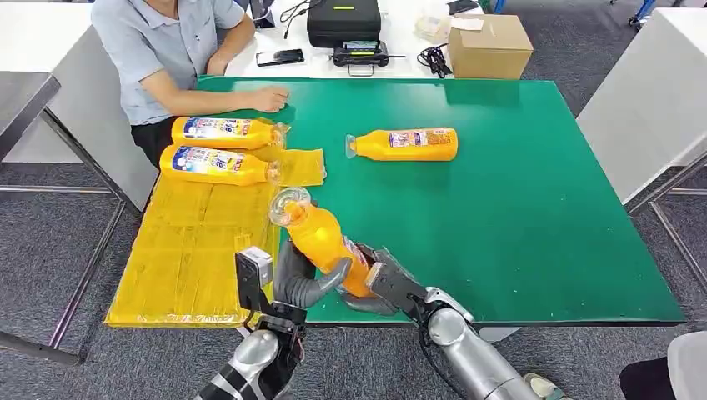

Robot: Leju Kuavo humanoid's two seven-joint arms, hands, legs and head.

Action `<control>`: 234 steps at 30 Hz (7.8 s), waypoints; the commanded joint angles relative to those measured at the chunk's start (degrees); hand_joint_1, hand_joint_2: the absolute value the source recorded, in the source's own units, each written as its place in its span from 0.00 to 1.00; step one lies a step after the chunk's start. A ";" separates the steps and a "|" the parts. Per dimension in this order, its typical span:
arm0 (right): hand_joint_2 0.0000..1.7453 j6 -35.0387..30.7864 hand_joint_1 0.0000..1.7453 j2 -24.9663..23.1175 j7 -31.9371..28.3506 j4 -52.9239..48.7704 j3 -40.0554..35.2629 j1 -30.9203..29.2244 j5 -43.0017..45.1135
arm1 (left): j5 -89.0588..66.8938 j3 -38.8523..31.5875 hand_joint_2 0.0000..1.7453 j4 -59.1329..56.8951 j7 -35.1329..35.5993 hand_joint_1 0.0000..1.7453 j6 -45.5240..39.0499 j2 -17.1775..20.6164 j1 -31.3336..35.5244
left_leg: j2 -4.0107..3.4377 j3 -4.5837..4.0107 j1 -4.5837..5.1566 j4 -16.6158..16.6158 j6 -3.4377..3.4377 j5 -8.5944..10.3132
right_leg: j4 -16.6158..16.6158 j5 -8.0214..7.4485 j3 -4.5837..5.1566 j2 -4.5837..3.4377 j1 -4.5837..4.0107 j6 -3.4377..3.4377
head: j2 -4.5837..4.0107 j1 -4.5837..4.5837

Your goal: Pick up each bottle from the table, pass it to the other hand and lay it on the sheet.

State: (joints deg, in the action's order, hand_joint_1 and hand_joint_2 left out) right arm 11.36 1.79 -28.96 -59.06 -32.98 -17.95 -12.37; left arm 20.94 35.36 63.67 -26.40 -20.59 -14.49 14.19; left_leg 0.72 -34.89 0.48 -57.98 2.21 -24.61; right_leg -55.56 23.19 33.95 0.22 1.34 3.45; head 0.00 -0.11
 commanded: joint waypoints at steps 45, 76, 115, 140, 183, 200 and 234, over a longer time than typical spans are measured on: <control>1.00 -10.26 0.00 -0.70 -2.14 -12.18 8.14 13.61 -2.06 | -25.87 -6.94 1.00 5.97 -2.37 1.00 -12.64 7.23 -1.33 | -0.01 0.15 -0.05 0.05 -0.11 -0.04 | 0.05 0.04 -0.12 0.01 -0.05 -0.12 | 0.00 0.00; 1.00 -8.67 0.00 -2.69 -6.32 -4.85 7.11 5.42 -4.12 | -101.07 -36.73 1.00 -21.60 5.29 1.00 -19.41 11.78 9.30 | -0.34 0.32 -0.14 0.05 -0.20 -0.07 | 0.03 0.03 -0.24 -0.29 -0.12 -0.20 | 0.00 -0.04; 1.00 -8.02 0.00 -3.58 -7.11 -3.45 8.66 3.99 -4.52 | -99.79 -21.64 1.00 -43.05 12.49 0.00 -4.75 13.69 15.87 | 0.00 0.82 -0.06 0.09 -0.17 0.05 | 0.06 -0.04 -0.85 -0.04 -0.05 -0.19 | 0.00 -0.04; 1.00 -9.27 0.00 -3.54 -7.40 -6.73 10.12 7.39 -5.30 | -91.98 -21.04 1.00 -14.17 6.77 0.00 -19.41 8.58 4.89 | 0.19 0.91 -0.08 0.04 -0.17 0.07 | 0.05 0.06 -0.95 0.14 -0.07 -0.15 | 0.00 -0.02; 1.00 -44.85 0.00 -1.36 15.79 -19.96 15.55 19.96 -39.54 | -35.58 2.59 1.00 13.52 2.63 0.00 2.34 9.43 -15.43 | 0.08 0.24 -0.06 0.07 -0.15 -0.04 | 0.12 0.07 -0.24 0.05 -0.05 -0.12 | 0.00 -0.02; 1.00 -33.96 0.00 2.06 30.82 -15.73 20.35 20.23 -47.03 | -50.19 1.25 1.00 14.83 15.81 0.00 -2.29 8.26 -14.44 | 0.14 0.26 -0.09 0.05 -0.19 -0.06 | 0.10 0.09 -0.28 0.12 -0.10 -0.17 | 0.00 0.00; 1.00 -30.86 0.00 1.92 32.29 -13.67 22.70 13.54 -52.70 | -61.19 0.21 1.00 16.12 16.61 0.00 -4.08 6.95 -12.86 | -0.04 0.19 -0.06 0.02 -0.17 -0.03 | 0.07 0.01 -0.17 -0.05 -0.06 -0.14 | 0.00 0.00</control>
State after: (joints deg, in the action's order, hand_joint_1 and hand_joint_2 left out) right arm -22.56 3.19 3.69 -77.94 -8.59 0.98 -67.43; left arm -39.78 35.69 82.16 -10.69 -25.90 -7.93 -1.28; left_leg 0.86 -34.88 0.48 -57.97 2.15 -24.57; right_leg -55.54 23.20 33.94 0.30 1.34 3.44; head 0.00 -0.11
